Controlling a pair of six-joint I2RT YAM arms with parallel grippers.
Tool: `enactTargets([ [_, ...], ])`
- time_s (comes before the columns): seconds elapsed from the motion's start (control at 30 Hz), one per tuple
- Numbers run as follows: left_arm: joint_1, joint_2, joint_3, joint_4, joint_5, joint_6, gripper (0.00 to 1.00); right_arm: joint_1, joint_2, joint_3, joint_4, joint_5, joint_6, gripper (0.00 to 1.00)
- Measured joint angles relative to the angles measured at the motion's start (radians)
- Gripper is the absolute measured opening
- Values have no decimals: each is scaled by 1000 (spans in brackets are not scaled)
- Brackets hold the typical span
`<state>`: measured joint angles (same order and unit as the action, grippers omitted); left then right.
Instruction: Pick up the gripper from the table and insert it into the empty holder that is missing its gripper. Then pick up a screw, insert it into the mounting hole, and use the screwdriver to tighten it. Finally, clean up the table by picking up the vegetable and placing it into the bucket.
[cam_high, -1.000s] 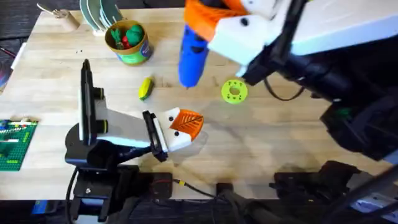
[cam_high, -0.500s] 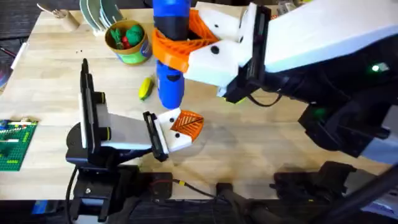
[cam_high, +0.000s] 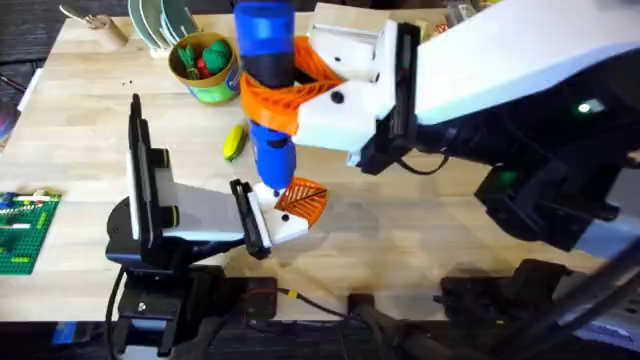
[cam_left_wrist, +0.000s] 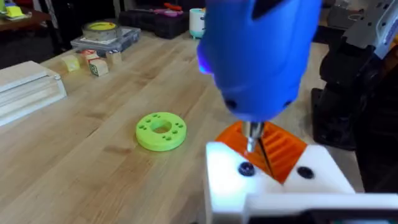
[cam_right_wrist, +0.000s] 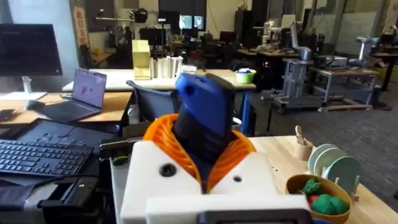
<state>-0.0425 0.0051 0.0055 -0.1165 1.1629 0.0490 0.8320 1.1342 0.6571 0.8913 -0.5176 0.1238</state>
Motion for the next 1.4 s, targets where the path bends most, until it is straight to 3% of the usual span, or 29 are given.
enactTargets([
  [0.73, 0, 0, 0, 0, 0, 0, 4, 15, 48, 0, 31, 0, 4, 25],
  [1.03, 0, 0, 0, 0, 0, 1, 4, -19, 13, -2, 268, -10, 6, 25],
  [1.2, 0, 0, 0, 0, 0, 1, 4, -120, 1, -2, 98, 10, -133, 25],
  [1.4, 0, 0, 0, 0, 0, 1, 4, -291, 7, -2, -253, 203, -527, 25],
])
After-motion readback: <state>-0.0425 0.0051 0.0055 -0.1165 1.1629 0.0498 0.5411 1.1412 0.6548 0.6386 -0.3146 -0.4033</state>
